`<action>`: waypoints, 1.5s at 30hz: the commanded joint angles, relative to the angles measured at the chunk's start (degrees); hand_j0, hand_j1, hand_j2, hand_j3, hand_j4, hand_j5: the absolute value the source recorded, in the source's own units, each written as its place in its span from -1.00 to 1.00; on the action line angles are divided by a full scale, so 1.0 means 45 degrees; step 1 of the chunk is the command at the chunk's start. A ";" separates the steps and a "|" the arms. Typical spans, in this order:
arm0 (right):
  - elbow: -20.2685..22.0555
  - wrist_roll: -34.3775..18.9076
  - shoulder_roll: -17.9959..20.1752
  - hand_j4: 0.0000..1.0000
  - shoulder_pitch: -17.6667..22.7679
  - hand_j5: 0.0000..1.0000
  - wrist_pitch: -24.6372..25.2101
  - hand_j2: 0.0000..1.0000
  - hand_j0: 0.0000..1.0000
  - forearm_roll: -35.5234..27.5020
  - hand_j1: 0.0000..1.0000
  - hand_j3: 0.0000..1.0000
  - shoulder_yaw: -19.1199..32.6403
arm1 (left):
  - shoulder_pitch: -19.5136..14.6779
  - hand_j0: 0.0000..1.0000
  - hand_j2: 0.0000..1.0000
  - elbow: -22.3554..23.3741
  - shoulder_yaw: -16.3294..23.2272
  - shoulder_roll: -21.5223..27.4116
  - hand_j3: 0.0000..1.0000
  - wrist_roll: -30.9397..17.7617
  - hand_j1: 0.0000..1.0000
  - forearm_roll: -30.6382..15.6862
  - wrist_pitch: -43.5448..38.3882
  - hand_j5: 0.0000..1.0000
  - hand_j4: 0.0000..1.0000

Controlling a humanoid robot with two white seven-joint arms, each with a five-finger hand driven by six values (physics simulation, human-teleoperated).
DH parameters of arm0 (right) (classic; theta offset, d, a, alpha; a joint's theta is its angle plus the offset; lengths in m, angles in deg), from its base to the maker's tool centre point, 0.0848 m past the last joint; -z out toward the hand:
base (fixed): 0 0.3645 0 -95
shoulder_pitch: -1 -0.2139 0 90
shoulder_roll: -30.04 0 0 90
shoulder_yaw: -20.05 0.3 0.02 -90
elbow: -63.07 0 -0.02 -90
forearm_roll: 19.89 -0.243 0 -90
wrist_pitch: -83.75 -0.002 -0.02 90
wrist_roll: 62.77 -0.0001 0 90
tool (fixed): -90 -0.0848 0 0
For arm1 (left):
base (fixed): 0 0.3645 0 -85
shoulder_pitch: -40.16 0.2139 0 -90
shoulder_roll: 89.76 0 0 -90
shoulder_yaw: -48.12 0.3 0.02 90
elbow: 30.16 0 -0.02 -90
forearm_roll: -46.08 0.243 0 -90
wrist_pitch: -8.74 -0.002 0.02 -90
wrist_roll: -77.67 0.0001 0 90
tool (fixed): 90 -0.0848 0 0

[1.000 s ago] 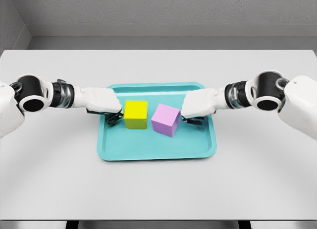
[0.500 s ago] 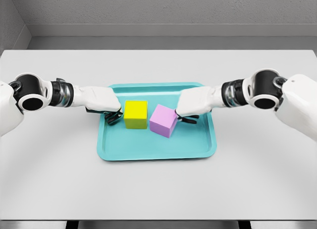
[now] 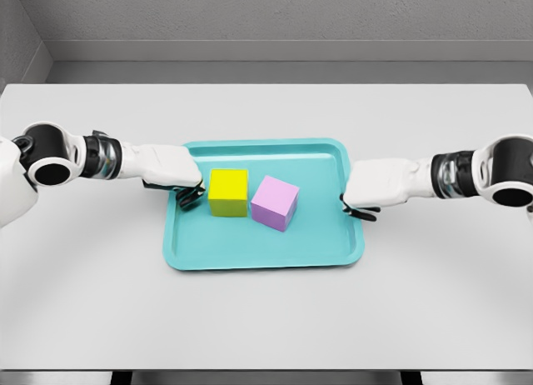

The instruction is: Push two cubes

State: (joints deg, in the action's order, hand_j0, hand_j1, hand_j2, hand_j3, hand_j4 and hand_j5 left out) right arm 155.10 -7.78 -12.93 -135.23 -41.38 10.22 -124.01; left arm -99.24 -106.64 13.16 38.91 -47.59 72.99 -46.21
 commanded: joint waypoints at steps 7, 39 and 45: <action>-0.0821 0.0002 -0.1251 -1.00 -0.0156 -1.00 0.0029 -1.00 -1.00 -0.0051 -1.00 -1.00 -0.0389 | -0.0195 -0.69 -0.69 -0.0015 -0.0140 0.0684 -0.69 0.0059 -0.69 -0.0355 -0.0011 -0.69 -0.69; -0.3127 0.0002 -0.3576 -1.00 -0.0840 -1.00 0.0029 -1.00 -1.00 0.0066 -1.00 -1.00 -0.0995 | -0.0195 -0.69 -0.69 -0.0523 -0.0121 0.1484 -0.69 0.0059 -0.69 -0.1038 -0.0011 -0.69 -0.69; -0.3576 0.0002 -0.3927 -1.00 -0.1113 -1.00 0.0029 -1.00 -1.00 0.0066 -1.00 -1.00 -0.0995 | -0.0195 -0.69 -0.69 -0.0543 -0.0101 0.1484 -0.69 0.0059 -0.69 -0.1038 -0.0011 -0.69 -0.69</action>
State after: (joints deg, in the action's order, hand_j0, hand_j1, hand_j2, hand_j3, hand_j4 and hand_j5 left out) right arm 139.50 -7.78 -30.22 -140.33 -41.37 10.75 -128.53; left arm -100.12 -109.05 12.74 45.56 -47.34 68.56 -46.13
